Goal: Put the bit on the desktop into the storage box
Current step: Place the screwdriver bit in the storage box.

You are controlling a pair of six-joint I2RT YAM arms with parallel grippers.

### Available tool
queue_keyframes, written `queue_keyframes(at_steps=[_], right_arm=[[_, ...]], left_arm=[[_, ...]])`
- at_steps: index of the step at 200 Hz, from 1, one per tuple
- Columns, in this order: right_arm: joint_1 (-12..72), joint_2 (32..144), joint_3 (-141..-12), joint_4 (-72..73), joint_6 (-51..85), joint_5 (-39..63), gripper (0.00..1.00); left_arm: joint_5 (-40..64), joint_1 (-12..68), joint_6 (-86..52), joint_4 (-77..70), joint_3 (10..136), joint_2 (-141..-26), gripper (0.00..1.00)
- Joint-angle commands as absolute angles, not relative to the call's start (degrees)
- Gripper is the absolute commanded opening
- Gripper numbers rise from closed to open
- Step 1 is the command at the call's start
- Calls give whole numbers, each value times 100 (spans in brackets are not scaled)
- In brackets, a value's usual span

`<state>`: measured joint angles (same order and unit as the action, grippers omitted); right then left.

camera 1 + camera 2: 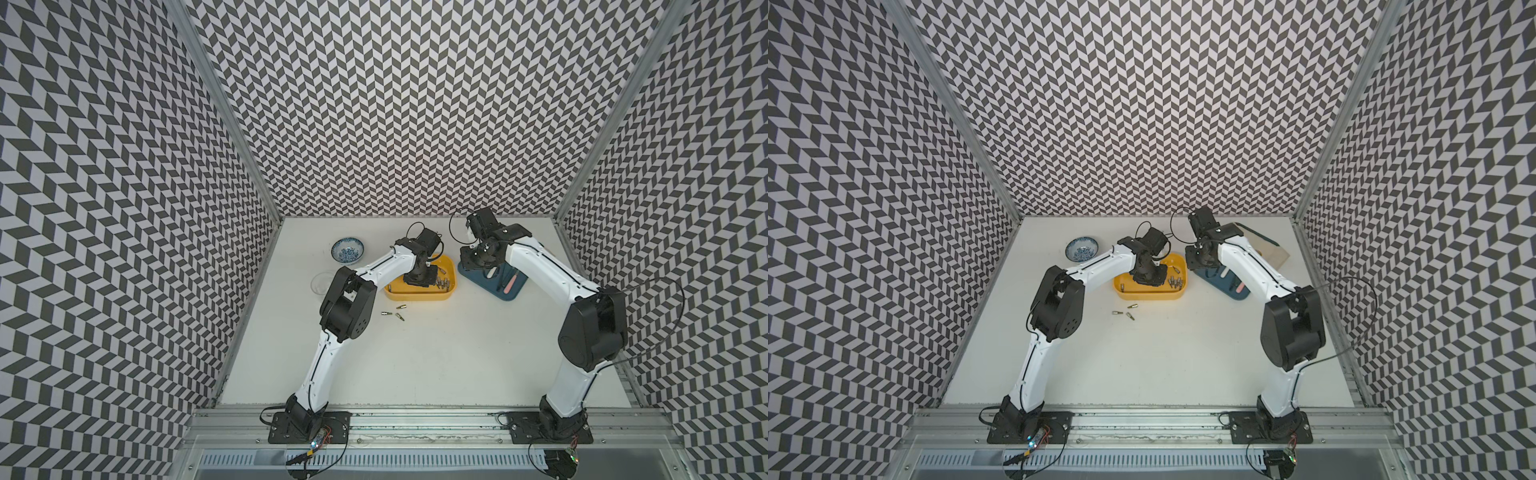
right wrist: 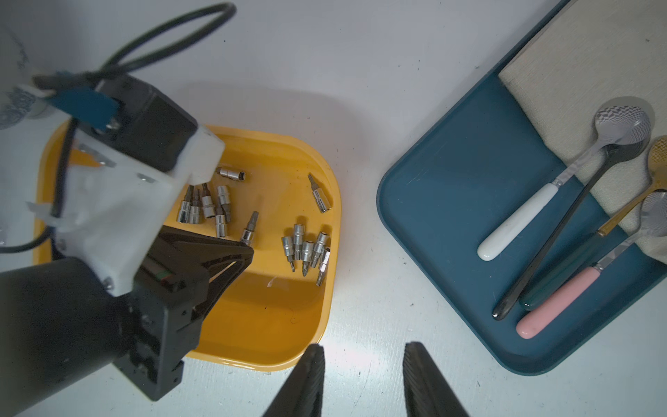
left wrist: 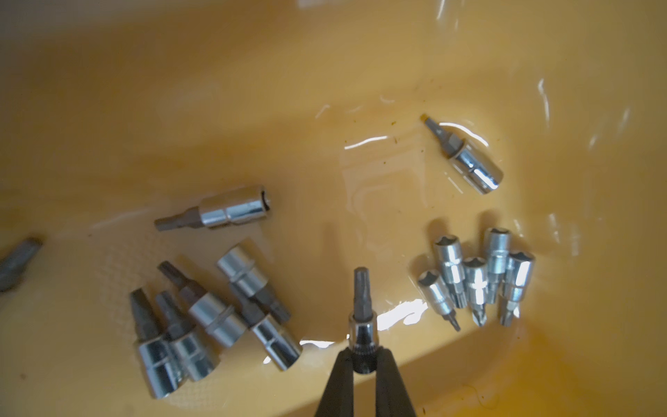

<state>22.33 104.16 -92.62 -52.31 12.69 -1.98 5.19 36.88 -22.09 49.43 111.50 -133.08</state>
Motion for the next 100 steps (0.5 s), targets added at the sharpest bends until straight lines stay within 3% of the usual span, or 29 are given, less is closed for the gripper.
queue_keyframes(at_steps=[1,29,58,100], right_arm=[[2217,10178,-9174,-5150,1258,-115,41],[2223,10134,-9101,-5150,1240,-119,41],[2222,10091,-9029,-5133,1239,-97,41],[2228,10031,-8987,-5124,1239,-71,41]], left_arm=[[601,3760,-2232,4867,11364,-13438,0],[606,3771,-2232,4861,11373,-13498,1],[604,3771,-2215,4871,11382,-13511,15],[648,3771,-2180,4877,11455,-13441,27]])
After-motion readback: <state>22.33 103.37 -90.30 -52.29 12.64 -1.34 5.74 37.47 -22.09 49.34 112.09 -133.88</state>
